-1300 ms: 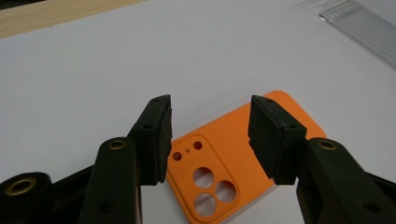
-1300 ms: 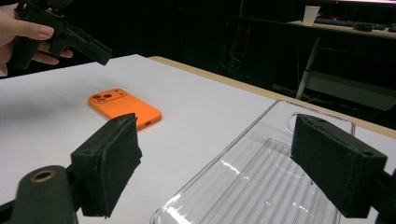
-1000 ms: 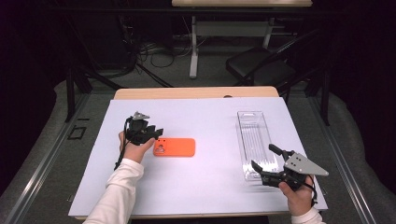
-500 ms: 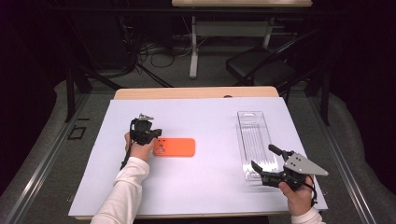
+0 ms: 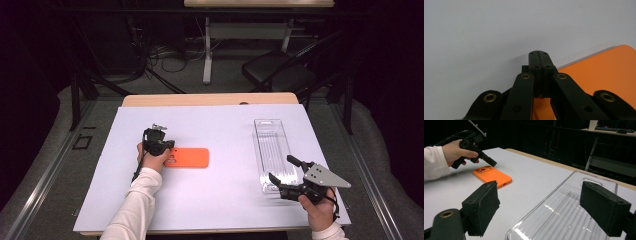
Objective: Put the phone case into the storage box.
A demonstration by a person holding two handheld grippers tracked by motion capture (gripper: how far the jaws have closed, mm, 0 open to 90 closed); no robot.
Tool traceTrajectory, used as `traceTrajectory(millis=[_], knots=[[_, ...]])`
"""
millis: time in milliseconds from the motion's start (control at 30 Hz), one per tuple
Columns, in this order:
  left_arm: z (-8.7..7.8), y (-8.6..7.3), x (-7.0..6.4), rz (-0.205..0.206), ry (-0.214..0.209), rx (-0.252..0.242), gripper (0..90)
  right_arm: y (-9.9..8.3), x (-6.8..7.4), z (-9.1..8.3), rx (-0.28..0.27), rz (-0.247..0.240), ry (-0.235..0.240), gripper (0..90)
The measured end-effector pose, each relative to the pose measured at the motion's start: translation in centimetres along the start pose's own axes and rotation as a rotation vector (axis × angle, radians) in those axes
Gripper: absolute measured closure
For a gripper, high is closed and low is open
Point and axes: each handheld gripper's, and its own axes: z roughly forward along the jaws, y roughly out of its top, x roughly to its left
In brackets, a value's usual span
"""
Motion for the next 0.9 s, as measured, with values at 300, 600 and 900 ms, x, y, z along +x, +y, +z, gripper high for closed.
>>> traceTrajectory(millis=[300,600,900], knots=[[0.2,-0.1,0.1,-0.005,-0.001,0.000,90.0,0.0,0.0,0.0,0.001,0.001,-0.001,14.6],[-0.1,-0.2,-0.2,0.015,0.003,0.022,90.0,0.0,0.0,0.0,0.000,0.006,0.001,14.7],[-0.8,-1.1,-0.1,-0.010,-0.029,0.022,90.0,0.0,0.0,0.0,-0.001,0.003,-0.001,14.6]])
